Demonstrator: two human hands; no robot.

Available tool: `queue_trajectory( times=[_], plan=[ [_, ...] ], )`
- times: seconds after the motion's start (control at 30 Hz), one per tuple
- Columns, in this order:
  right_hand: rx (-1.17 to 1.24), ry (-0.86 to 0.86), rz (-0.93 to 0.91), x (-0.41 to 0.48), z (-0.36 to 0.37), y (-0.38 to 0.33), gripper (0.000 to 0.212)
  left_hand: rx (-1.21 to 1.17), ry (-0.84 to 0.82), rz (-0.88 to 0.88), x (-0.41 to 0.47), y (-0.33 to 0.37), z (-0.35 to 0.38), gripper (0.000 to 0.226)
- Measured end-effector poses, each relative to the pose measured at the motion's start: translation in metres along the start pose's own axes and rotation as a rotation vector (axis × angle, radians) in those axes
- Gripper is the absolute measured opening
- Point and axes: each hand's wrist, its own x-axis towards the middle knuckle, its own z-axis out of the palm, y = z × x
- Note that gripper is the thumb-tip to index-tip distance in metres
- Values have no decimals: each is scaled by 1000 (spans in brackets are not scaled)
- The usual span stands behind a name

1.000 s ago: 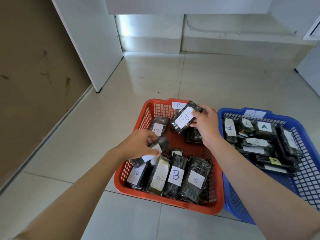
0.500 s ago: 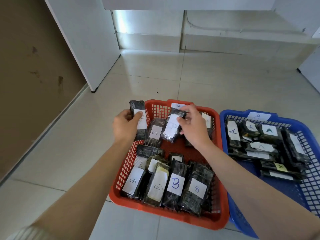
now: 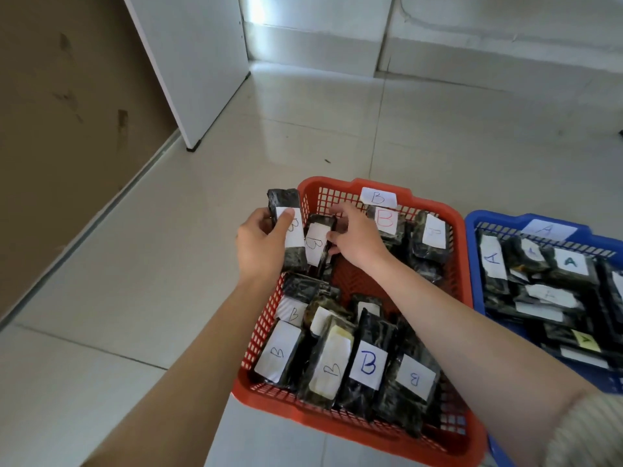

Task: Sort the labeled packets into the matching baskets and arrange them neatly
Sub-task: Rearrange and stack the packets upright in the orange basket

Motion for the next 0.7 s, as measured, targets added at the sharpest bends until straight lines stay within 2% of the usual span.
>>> queue_trajectory(
  times=[0.1, 0.2, 0.4, 0.57, 0.7],
  plan=[
    [-215, -11, -139, -11, -14, 0, 55, 18, 13, 33, -4, 3, 2, 12],
    [-362, -113, -229, -25, -19, 1, 54, 0, 32, 4, -5, 5, 1, 11],
    [-491, -286, -96, -21, -6, 8, 75, -15, 31, -30, -4, 5, 1, 13],
    [-601, -231, -162, -15, 8, 6, 77, -33, 16, -26, -1, 0, 0, 17],
    [-688, -157, -222, -15, 10, 8, 68, -40, 16, -26, 0, -3, 0, 22]
  ],
)
